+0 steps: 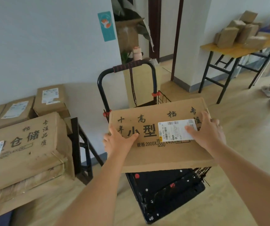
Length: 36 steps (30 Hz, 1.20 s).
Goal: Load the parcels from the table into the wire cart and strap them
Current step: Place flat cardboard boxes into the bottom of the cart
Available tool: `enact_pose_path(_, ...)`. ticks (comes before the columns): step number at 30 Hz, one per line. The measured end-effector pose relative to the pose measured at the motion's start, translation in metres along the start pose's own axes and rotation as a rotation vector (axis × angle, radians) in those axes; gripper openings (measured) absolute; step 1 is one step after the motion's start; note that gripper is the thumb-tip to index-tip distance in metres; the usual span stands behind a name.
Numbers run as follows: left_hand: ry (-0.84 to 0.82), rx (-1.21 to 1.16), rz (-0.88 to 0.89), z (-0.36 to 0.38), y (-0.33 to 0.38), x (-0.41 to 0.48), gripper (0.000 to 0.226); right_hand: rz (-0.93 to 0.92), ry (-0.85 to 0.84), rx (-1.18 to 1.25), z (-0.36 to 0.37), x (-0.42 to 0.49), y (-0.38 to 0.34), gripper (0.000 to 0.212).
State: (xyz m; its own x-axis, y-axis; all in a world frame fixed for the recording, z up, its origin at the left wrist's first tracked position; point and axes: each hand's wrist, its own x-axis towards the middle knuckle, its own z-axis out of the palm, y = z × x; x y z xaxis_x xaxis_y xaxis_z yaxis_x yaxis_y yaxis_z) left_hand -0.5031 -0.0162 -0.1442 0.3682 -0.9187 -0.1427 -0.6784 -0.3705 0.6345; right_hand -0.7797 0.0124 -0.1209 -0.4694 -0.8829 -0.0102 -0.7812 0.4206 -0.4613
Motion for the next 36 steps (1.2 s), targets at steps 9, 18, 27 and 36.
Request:
enact_pose_path(9, -0.106, -0.109, -0.171, 0.078, 0.003, 0.045, 0.108, 0.042, -0.036, -0.045, 0.031, 0.069, 0.028, 0.096)
enact_pose_path(18, -0.214, -0.133, -0.368, 0.126, 0.003, 0.089, 0.088, 0.117, -0.088, -0.098, 0.063, 0.131, 0.045, 0.098)
enact_pose_path(27, -0.179, -0.084, -0.562, 0.161, -0.026, 0.085, 0.094, 0.056, -0.259, -0.123, 0.112, 0.147, 0.056, 0.104)
enact_pose_path(36, -0.039, -0.096, -0.594, 0.179, -0.023, 0.076, 0.106, -0.082, -0.448, -0.178, 0.151, 0.169, 0.071, 0.103)
